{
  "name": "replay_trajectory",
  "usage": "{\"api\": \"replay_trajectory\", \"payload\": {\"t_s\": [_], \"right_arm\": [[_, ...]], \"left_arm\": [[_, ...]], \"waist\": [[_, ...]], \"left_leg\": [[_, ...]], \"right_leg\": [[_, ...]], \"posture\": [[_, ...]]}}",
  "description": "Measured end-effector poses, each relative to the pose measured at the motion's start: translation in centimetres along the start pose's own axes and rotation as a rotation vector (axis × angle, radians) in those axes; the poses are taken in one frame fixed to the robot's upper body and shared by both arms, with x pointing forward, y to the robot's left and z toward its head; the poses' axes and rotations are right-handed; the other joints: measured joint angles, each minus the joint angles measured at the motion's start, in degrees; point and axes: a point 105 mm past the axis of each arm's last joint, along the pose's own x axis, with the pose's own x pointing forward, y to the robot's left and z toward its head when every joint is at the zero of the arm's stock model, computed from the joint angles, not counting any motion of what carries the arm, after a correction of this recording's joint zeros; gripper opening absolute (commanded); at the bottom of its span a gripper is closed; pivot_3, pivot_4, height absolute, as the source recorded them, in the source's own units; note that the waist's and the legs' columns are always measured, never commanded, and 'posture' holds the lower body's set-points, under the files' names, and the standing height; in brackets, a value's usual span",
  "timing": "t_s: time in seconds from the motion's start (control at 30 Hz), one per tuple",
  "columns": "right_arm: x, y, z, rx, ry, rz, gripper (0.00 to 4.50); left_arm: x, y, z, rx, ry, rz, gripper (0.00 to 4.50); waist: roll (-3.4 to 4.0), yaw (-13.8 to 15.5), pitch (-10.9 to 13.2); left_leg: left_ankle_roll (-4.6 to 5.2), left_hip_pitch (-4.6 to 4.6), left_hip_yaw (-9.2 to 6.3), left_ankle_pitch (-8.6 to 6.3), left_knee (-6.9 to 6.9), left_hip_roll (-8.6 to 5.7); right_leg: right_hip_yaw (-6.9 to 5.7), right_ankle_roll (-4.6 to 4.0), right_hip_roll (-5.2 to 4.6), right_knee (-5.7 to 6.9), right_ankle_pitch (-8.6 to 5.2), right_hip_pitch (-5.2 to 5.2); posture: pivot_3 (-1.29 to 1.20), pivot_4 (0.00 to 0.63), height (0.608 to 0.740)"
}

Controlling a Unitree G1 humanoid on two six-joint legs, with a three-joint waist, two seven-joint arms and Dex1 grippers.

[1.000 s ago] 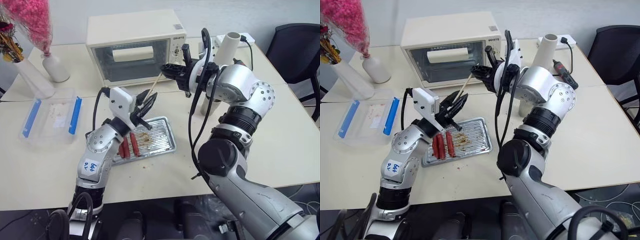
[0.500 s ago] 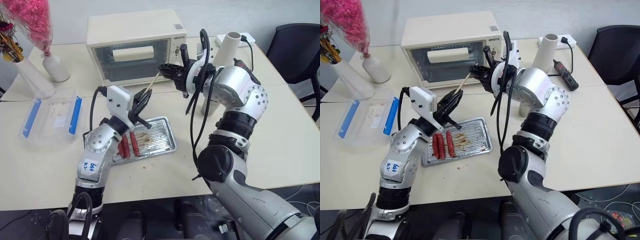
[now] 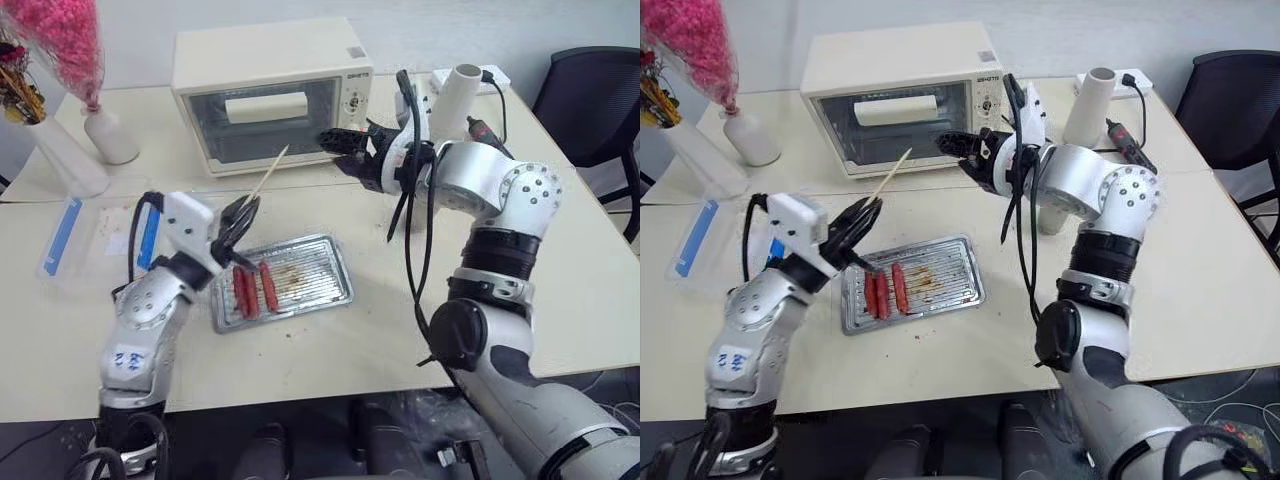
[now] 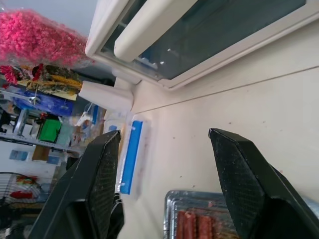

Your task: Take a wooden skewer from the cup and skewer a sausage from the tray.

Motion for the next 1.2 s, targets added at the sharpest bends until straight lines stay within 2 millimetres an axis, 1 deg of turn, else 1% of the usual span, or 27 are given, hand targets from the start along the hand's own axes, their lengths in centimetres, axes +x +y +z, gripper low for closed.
{"api": "replay_trajectory", "payload": {"t_s": [0.1, 0.13, 0.17, 0.23, 0.4, 0.43, 0.47, 0.53, 0.6, 0.63, 0.7, 0.8, 0.93, 1.0, 1.2], "right_arm": [[-0.8, 0.0, 0.3, -0.267, -0.005, -0.022, 2.94], [-1.0, 0.1, 0.2, -0.375, -0.006, -0.018, 2.94], [-1.0, 0.1, -0.1, -0.439, 0.004, -0.012, 2.94], [-0.7, 0.0, -2.0, -0.633, 0.05, 0.027, 2.94], [0.1, -1.2, -7.9, -0.957, 0.242, 0.155, 2.94], [0.0, -1.3, -8.5, -0.986, 0.266, 0.17, 2.94], [0.1, -1.4, -9.7, -1.033, 0.3, 0.197, 2.94], [0.2, -1.9, -12.1, -1.051, 0.373, 0.241, 2.94], [0.5, -2.4, -14.1, -1.041, 0.422, 0.258, 2.94], [0.8, -2.6, -15.0, -1.04, 0.435, 0.263, 2.94], [1.2, -2.4, -16.0, -1.052, 0.45, 0.273, 2.94], [2.2, -2.3, -16.5, -1.068, 0.436, 0.254, 2.94], [3.3, -3.3, -17.0, -1.07, 0.444, 0.189, 2.94], [3.8, -3.5, -17.1, -1.075, 0.438, 0.167, 2.94], [4.8, -2.8, -17.7, -1.093, 0.416, 0.174, 2.94]], "left_arm": [[-2.3, 0.6, 0.0, 0.0, 0.045, 0.004, 0.0], [-3.1, 1.0, 0.1, -0.006, 0.06, 0.014, 0.0], [-3.7, 1.4, 0.2, -0.01, 0.071, 0.024, 0.0], [-5.6, 2.0, 0.7, -0.027, 0.103, 0.025, 0.0], [-9.3, 3.0, 2.2, -0.019, 0.188, 0.006, 0.0], [-9.5, 2.9, 2.3, -0.016, 0.197, 0.002, 0.0], [-10.2, 2.9, 2.6, -0.014, 0.216, -0.003, 0.0], [-11.1, 3.0, 3.0, -0.003, 0.242, 0.005, 0.0], [-11.6, 3.1, 3.3, -0.004, 0.248, 0.017, 0.0], [-11.9, 3.0, 3.4, -0.007, 0.253, 0.023, 0.0], [-12.0, 2.8, 3.5, -0.009, 0.257, 0.021, 0.0], [-12.1, 2.7, 3.7, -0.008, 0.262, 0.022, 0.0], [-12.3, 2.5, 3.5, -0.01, 0.28, 0.016, 0.0], [-12.3, 2.6, 3.5, -0.003, 0.284, 0.018, 0.0], [-12.2, 2.7, 3.6, 0.005, 0.282, 0.029, 0.0]], "waist": [[0.0, -0.01, 0.0], [0.0, 0.04, 0.0], [0.0, 0.03, 0.0], [-0.01, -0.18, -0.01], [-0.02, 0.12, 0.0], [-0.02, 0.16, 0.0], [-0.09, 0.18, -0.03], [-0.14, 0.21, -0.06], [-0.14, 0.25, -0.07], [-0.14, 0.25, -0.07], [-0.14, 0.24, -0.07], [-0.16, 0.17, -0.08], [-0.16, 0.12, -0.08], [-0.16, 0.11, -0.08], [-0.16, 0.09, -0.08]], "left_leg": [[0.1, -0.04, 0.0, -0.06, -0.04, 0.02], [0.11, -0.04, 0.0, -0.08, -0.05, 0.02], [0.13, -0.04, 0.01, -0.09, -0.04, 0.02], [0.12, -0.02, 0.04, -0.12, -0.04, 0.04], [0.08, 0.04, 0.01, -0.12, 0.02, 0.01], [0.08, 0.06, 0.0, -0.12, 0.03, 0.01], [0.06, 0.09, 0.0, -0.12, 0.03, 0.0], [0.01, 0.16, -0.03, -0.14, 0.03, 0.02], [-0.04, 0.16, -0.05, -0.13, 0.03, 0.02], [-0.09, 0.16, -0.09, -0.11, 0.03, 0.04], [-0.15, 0.17, -0.13, -0.08, 0.03, 0.05], [-0.26, 0.23, -0.16, -0.03, 0.01, 0.1], [-0.29, 0.23, -0.16, -0.02, 0.01, 0.12], [-0.29, 0.23, -0.16, -0.02, 0.01, 0.12], [-0.29, 0.21, -0.16, -0.02, 0.0, 0.11]], "right_leg": [[-0.02, 0.02, 0.01, -0.14, 0.01, -0.01], [-0.07, 0.02, 0.01, -0.18, 0.01, -0.01], [-0.12, 0.02, 0.03, -0.2, 0.01, -0.01], [-0.16, 0.02, 0.02, -0.24, 0.01, -0.01], [-0.22, 0.0, -0.04, -0.26, 0.0, 0.02], [-0.23, 0.0, -0.06, -0.26, 0.0, 0.05], [-0.22, -0.03, -0.08, -0.32, -0.01, 0.06], [-0.22, -0.09, -0.13, -0.32, -0.05, 0.09], [-0.13, -0.12, -0.22, -0.29, -0.04, 0.08], [-0.07, -0.18, -0.23, -0.29, -0.02, 0.08], [-0.05, -0.24, -0.22, -0.26, -0.01, 0.07], [-0.09, -0.39, -0.16, -0.24, 0.04, 0.08], [-0.14, -0.45, -0.08, -0.2, 0.04, 0.06], [-0.24, -0.46, -0.06, -0.19, 0.04, 0.06], [-0.43, -0.45, -0.06, -0.19, 0.04, 0.06]], "posture": [[0.0, 0.15, 0.74], [0.0, 0.15, 0.74], [0.0, 0.15, 0.74], [0.0, 0.15, 0.74], [0.0, 0.15, 0.74], [0.0, 0.15, 0.74], [0.0, 0.15, 0.74], [0.0, 0.15, 0.74], [0.0, 0.15, 0.74], [0.0, 0.15, 0.74], [0.0, 0.15, 0.74], [0.0, 0.15, 0.74], [0.0, 0.15, 0.74], [0.0, 0.15, 0.74], [0.0, 0.15, 0.74]]}}
